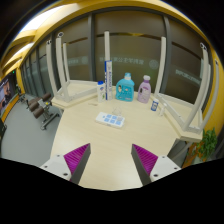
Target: Unplug charger
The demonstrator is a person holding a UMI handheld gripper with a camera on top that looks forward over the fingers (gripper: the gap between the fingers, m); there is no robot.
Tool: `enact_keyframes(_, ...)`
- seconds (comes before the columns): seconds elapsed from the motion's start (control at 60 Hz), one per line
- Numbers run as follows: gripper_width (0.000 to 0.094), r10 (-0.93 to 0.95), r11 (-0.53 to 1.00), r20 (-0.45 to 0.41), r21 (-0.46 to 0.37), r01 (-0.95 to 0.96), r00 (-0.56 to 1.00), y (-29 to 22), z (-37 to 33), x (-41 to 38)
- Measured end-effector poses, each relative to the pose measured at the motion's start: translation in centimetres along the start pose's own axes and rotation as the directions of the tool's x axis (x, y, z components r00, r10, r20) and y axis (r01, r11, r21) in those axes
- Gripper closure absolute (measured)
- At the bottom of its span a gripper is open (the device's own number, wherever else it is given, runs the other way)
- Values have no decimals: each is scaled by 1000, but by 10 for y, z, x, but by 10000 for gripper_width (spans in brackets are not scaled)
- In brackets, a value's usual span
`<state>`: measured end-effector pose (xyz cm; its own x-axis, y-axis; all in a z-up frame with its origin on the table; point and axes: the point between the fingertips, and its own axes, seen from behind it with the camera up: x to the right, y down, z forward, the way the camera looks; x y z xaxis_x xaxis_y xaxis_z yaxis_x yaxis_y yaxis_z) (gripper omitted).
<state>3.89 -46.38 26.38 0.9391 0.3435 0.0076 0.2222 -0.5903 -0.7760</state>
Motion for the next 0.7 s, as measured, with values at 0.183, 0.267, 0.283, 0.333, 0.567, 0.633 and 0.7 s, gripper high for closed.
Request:
enact_keyframes(0.183,85,50,999,-26,-9,-50,998,-1,118,33)
enact_keyframes(0.267,83,84,996,-38,23,-83,996,-8,184,42)
enact_keyframes(0.283,83,91,995,-31,37,-90,995,-10,200,41)
enact_keyframes(0.333,84,113,991,-14,71,-112,993,-19,240,45)
enact_keyframes(0.567,104,139,985,-61,115,-132,988,-40,387,69)
enact_keyframes(0.633,148,148,984,-49,110,-142,988,-43,413,65)
enact_keyframes(0.7,216,158,981,-42,121,-152,987,-48,431,62)
